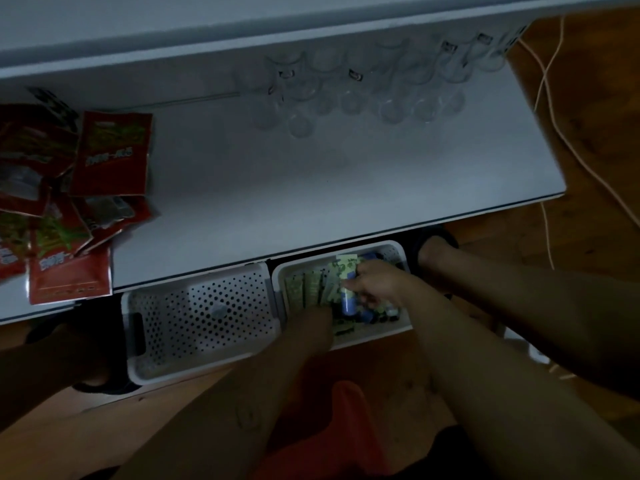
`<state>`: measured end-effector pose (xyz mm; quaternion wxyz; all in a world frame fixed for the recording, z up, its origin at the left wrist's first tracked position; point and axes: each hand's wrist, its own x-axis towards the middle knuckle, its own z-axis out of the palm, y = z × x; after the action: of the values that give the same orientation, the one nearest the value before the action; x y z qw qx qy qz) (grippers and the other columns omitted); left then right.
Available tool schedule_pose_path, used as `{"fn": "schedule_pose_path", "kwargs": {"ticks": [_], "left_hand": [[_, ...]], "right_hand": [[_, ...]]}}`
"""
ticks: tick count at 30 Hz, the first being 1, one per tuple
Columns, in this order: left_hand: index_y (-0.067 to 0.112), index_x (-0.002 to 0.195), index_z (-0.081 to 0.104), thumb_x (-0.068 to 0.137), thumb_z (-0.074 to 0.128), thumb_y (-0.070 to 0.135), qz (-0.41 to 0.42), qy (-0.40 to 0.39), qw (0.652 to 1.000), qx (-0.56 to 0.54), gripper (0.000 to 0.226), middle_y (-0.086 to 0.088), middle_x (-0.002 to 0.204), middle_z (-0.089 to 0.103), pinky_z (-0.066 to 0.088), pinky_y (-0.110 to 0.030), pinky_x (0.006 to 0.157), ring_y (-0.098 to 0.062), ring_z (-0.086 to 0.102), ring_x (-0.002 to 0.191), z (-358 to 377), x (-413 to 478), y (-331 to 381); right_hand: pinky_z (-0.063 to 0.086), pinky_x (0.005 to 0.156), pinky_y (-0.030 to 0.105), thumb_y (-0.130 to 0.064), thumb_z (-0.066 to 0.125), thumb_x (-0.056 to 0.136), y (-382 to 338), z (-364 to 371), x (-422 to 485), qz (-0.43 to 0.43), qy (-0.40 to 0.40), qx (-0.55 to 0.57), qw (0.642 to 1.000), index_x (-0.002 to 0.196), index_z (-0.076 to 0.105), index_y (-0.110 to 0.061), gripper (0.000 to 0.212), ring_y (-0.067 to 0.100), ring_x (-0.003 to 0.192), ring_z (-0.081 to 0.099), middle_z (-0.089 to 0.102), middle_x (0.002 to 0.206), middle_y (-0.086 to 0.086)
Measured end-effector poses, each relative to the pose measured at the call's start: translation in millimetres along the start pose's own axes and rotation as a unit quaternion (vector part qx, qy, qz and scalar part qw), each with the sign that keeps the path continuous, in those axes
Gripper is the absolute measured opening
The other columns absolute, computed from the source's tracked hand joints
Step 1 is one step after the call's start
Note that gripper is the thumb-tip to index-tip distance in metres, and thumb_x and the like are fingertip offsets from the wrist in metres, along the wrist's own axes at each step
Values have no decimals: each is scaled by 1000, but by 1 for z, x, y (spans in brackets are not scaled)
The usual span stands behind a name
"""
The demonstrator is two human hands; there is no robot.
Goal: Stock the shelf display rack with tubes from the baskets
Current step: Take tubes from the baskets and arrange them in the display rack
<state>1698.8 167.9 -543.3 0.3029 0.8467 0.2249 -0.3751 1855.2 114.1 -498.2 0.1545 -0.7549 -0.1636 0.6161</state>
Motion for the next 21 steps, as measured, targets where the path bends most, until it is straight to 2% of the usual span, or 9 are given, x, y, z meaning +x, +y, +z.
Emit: {"fn": "schedule_pose_path", "kwargs": {"ticks": [4,7,10,12,14,16,18,19,21], "left_hand": [[6,131,49,97,48,23,-3,-40,999,-12,38,-15,123,56,51,-34,80,-27,58,102,10,10,-7],[6,132,49,97,50,30,5,-46,999,-18,42,-14,126,54,49,-34,84,-26,56,106,6,14,-10],[7,131,50,95,54,32,10,-77,997,-9,44,-12,124,55,48,-33,81,-25,56,105,0,15,-11],[7,127,50,92,59,32,12,-90,996,-21,44,-11,117,56,47,-33,74,-24,57,98,-8,15,-11],[7,121,52,89,65,30,16,-77,996,-50,42,-10,105,56,45,-29,65,-20,54,87,-19,13,-12],[11,119,53,86,70,28,16,-51,994,-96,41,-10,100,55,42,-26,61,-18,53,81,-32,7,-13],[8,124,54,87,69,32,14,-22,987,-160,47,-13,107,59,43,-29,67,-23,58,87,-41,0,-16],[6,123,57,89,65,36,15,-5,980,-198,46,-14,99,61,43,-29,67,-24,58,82,-44,-3,-17],[5,109,60,93,58,40,5,29,952,-306,39,-11,72,55,44,-26,57,-19,56,59,-49,-10,-21]], "right_hand": [[47,62,34,-25,54,98,4,-17,4,16,19,-46,999,96,51,-9,16,24,64,51,51,73,12],[51,69,37,-26,55,97,7,-24,8,28,29,-77,996,111,51,-4,26,26,70,55,55,79,14],[51,67,35,-26,55,97,10,-21,10,38,19,-86,995,99,46,-12,16,24,70,54,54,78,12],[47,59,31,-25,56,97,11,-17,9,46,12,-74,996,81,44,-14,22,21,65,51,51,73,10],[44,53,27,-24,57,96,10,-14,6,47,9,-65,997,75,41,-18,27,19,63,49,48,71,8],[45,54,27,-23,58,95,8,-13,3,44,9,-59,997,83,46,-15,19,18,65,51,50,74,8],[52,62,32,-24,59,95,4,-16,-3,32,17,-50,998,100,49,-9,18,21,70,55,55,80,11],[53,66,33,-24,59,95,1,-17,-7,25,20,-40,999,105,48,-10,21,22,72,56,56,82,12],[51,64,31,-23,59,95,-3,-21,-16,6,29,-4,1000,101,49,-10,18,19,68,54,54,79,9]]}}
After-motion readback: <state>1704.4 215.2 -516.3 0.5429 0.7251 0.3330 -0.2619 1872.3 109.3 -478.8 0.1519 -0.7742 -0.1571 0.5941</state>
